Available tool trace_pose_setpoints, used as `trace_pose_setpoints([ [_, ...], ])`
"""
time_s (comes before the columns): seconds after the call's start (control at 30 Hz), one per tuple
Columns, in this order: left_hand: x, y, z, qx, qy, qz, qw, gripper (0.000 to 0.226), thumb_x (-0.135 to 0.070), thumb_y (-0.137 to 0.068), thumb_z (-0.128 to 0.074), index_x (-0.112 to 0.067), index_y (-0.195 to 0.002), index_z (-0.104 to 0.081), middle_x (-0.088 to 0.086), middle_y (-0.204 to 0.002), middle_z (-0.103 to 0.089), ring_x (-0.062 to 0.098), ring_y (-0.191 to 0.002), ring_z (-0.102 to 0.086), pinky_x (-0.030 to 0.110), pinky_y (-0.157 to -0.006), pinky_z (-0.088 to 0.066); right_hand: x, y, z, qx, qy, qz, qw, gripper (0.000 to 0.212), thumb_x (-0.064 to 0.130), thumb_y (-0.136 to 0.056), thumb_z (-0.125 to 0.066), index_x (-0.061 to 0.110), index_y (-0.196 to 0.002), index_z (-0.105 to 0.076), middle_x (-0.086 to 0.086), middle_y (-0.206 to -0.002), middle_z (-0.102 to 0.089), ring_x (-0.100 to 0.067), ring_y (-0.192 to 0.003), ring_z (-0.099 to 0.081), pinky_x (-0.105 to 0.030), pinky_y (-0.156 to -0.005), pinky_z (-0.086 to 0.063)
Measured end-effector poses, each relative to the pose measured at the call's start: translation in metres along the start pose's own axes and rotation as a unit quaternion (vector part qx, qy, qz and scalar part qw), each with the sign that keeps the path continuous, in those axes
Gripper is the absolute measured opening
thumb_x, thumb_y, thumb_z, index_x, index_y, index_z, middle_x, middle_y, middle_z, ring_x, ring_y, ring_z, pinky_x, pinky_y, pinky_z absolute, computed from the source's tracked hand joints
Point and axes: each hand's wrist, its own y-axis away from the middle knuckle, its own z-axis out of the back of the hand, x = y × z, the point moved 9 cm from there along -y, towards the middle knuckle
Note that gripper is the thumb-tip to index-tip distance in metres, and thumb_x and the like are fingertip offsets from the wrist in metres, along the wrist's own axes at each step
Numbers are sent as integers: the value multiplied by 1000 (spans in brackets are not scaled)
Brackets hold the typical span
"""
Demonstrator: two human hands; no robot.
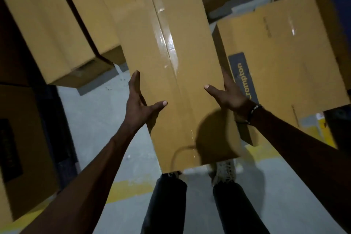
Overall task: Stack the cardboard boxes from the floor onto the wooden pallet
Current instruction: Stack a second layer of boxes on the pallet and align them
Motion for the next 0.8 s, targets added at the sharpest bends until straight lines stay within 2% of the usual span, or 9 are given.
trace_pose_setpoints([
  [0.1,-61,27,43,-24,8,-16,1000,131,-42,-67,-98,-40,-163,-9,-15,-170,-17,8,-151,-27,42,-122,-34,70,43,20,-12,15,26,999,93,61,-92,-65,38,-163,-10,11,-169,-20,-13,-153,-22,-42,-124,-22],
  [0.2,-122,63,86,-51,16,-19,998,133,-51,-63,-97,-50,-161,-8,-18,-171,-17,12,-155,-25,50,-124,-33,138,90,40,-16,33,55,998,85,60,-93,-64,44,-161,-15,13,-162,-37,-12,-143,-40,-40,-117,-35],
  [0.3,-177,110,127,-92,30,-13,995,134,-49,-61,-99,-53,-159,-8,-13,-170,-25,16,-154,-32,52,-122,-37,206,143,56,-15,33,90,995,78,54,-94,-66,48,-158,-21,15,-153,-49,-10,-131,-52,-33,-106,-43],
  [0.43,-252,192,173,-154,41,-30,987,137,-41,-64,-99,-44,-164,-4,-31,-162,-13,0,-150,-21,36,-120,-28,284,218,71,-4,32,145,989,76,49,-94,-68,48,-157,-25,17,-147,-53,-8,-126,-55,-24,-94,-46],
  [0.53,-297,265,205,-209,59,-28,976,139,-40,-64,-98,-44,-163,-2,-25,-161,-20,7,-147,-30,36,-116,-34,337,279,77,9,54,198,979,73,47,-94,-69,48,-155,-29,21,-142,-52,-3,-124,-52,-13,-87,-40],
  [0.63,-326,343,233,-267,90,-22,959,140,-37,-64,-100,-46,-162,0,-29,-154,-30,4,-140,-37,30,-111,-38,377,342,73,39,65,241,968,78,53,-91,-70,52,-156,-27,20,-144,-49,-3,-125,-49,-20,-95,-40],
  [0.67,-334,368,241,-289,104,-16,951,139,-36,-63,-100,-47,-160,-2,-25,-155,-33,5,-139,-39,31,-109,-39,388,362,71,50,66,254,964,81,55,-89,-70,52,-156,-25,21,-146,-47,-3,-128,-47,-23,-100,-38],
  [0.73,-344,418,257,-330,130,9,935,132,-38,-61,-102,-45,-157,-12,-11,-159,-39,12,-138,-46,36,-107,-43,412,401,63,75,72,288,952,82,55,-87,-72,53,-156,-28,27,-148,-45,4,-130,-47,-21,-102,-38],
  [0.8,-349,466,273,-371,150,18,916,116,-42,-59,-102,-41,-148,-28,-7,-153,-49,13,-133,-54,42,-107,-51,436,438,50,104,68,321,939,77,50,-87,-75,55,-151,-33,38,-139,-49,13,-127,-49,-17,-98,-40],
])
